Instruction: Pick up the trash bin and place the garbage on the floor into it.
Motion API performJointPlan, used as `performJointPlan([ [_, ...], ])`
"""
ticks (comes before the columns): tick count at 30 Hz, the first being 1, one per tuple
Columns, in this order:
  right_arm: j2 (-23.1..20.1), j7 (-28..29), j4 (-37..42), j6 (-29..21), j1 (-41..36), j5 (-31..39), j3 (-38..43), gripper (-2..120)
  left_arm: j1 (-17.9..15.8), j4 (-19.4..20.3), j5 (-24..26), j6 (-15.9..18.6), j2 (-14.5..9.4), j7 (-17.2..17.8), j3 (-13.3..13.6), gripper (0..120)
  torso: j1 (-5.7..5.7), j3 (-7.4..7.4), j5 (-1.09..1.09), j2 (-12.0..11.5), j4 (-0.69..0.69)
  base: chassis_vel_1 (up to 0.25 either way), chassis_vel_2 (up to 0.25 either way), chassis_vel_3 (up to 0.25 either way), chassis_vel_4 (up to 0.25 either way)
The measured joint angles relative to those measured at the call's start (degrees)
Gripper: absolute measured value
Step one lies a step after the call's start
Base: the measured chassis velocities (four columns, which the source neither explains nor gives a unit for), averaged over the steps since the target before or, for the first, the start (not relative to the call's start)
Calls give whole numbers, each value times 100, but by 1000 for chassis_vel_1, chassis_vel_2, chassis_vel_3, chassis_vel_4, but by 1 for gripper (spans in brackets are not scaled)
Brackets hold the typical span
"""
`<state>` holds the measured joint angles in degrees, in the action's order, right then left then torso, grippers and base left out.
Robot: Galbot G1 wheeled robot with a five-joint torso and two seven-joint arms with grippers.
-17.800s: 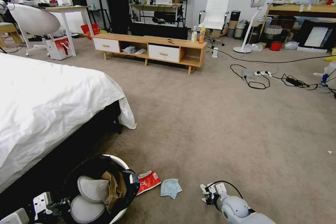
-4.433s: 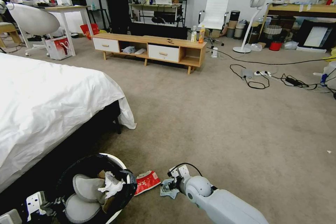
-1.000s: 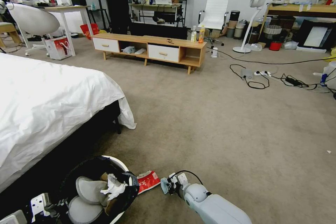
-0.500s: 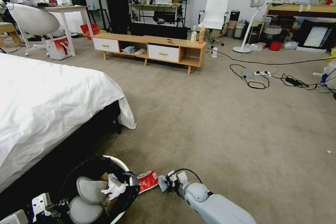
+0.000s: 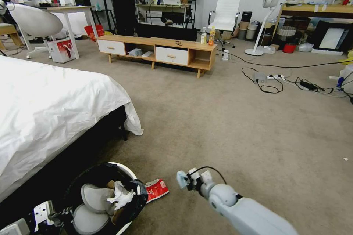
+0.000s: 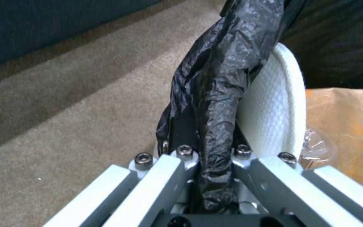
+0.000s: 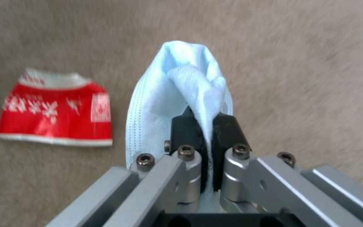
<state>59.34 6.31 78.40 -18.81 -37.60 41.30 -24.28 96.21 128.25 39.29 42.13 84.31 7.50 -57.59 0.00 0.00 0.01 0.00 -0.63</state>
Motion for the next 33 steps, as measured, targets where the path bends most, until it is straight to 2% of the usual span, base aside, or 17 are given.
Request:
performJointPlan([
  [5, -238, 83, 417, -45, 16, 150, 98, 1, -2, -7, 12, 0, -13, 2, -3, 2, 0, 0, 0, 0, 0, 0, 0, 0, 0],
  [7, -466, 160, 1022, -107, 72, 269, 304, 1, -4, -6, 44, 0, -18, 4, -26, 2, 0, 0, 0, 0, 0, 0, 0, 0, 0],
  [12, -651, 251, 1662, -200, 174, 498, 464, 1, 3, -1, 75, 0, -27, 11, -75, 2, 0, 0, 0, 0, 1, 0, 0, 0, 0],
  [13, -752, 313, 2119, -263, 248, 660, 576, 1, 24, 15, 94, 0, -33, 16, -119, 2, 0, 0, -1, 0, 1, 0, 0, 0, 0],
  [14, -752, 313, 2119, -263, 248, 660, 576, 1, 24, 15, 94, 0, -33, 16, -119, 2, 0, 0, -1, 0, 1, 0, 0, 0, 0],
  [15, -801, 349, 2475, -314, 316, 782, 661, 1, 41, 48, 117, 0, -33, 23, -145, 2, 0, 0, -1, 0, 1, 0, 0, 0, 0],
  [25, -786, 629, 3748, -445, 648, 1460, 767, 1, 126, 261, 183, 0, -19, 44, -195, 2, 0, 0, -1, 0, 0, 0, 0, 0, 0],
  [33, -662, 734, 4272, -438, 997, 1860, 489, 1, 119, 337, 226, 0, -4, 65, -186, 2, 0, 0, -2, 0, 0, 0, 0, 0, 0],
])
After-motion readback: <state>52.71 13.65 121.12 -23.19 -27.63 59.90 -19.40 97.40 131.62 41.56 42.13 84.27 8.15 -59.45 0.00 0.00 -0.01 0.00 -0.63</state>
